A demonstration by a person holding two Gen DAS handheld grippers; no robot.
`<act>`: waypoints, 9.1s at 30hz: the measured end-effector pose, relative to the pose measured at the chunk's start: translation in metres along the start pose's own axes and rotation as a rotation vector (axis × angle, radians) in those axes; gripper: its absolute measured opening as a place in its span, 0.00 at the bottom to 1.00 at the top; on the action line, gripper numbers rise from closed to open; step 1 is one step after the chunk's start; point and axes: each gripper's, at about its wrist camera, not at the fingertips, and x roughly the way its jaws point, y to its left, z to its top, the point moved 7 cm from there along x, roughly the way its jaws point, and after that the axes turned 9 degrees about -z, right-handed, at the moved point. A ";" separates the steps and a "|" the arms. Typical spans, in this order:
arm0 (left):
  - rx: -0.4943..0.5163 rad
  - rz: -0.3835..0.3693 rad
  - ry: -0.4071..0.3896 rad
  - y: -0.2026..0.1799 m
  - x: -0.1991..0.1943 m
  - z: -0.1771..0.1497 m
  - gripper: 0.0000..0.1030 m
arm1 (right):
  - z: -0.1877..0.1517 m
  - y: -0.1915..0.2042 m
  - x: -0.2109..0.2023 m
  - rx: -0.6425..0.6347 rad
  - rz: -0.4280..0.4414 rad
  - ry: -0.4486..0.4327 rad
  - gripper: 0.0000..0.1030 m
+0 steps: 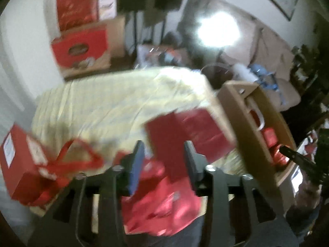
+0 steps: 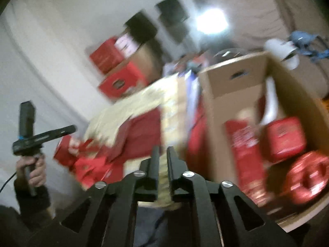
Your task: Organize objects
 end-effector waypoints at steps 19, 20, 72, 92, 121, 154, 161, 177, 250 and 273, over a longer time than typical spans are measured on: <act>-0.102 -0.148 0.137 0.079 0.048 -0.102 0.56 | -0.101 0.130 0.111 -0.017 0.141 0.302 0.34; -0.097 -0.155 0.132 0.079 0.046 -0.102 0.56 | -0.098 0.132 0.113 -0.015 0.141 0.292 0.34; -0.282 -0.139 0.142 0.104 0.015 -0.163 0.40 | -0.146 0.187 0.110 -0.138 0.234 0.268 0.06; -0.387 -0.120 0.040 0.102 0.006 -0.182 0.36 | -0.143 0.149 0.108 -0.074 0.150 0.282 0.01; -0.528 -0.374 -0.122 0.099 0.015 -0.211 0.67 | -0.140 0.138 0.120 0.237 0.429 0.284 0.44; -0.043 0.049 -0.382 0.022 -0.086 -0.118 0.24 | -0.085 0.255 0.027 -0.350 0.107 -0.197 0.11; 0.008 0.107 -0.487 0.007 -0.110 -0.100 0.24 | -0.064 0.268 0.005 -0.461 0.065 -0.311 0.11; 0.189 0.207 -0.585 -0.071 -0.113 -0.061 0.24 | -0.021 0.222 -0.038 -0.420 0.025 -0.468 0.11; 0.368 -0.051 -0.535 -0.276 -0.004 0.026 0.24 | 0.047 0.016 -0.114 -0.285 -0.307 -0.491 0.11; 0.384 -0.094 -0.527 -0.329 0.018 0.036 0.24 | 0.056 -0.040 -0.139 -0.187 -0.379 -0.512 0.11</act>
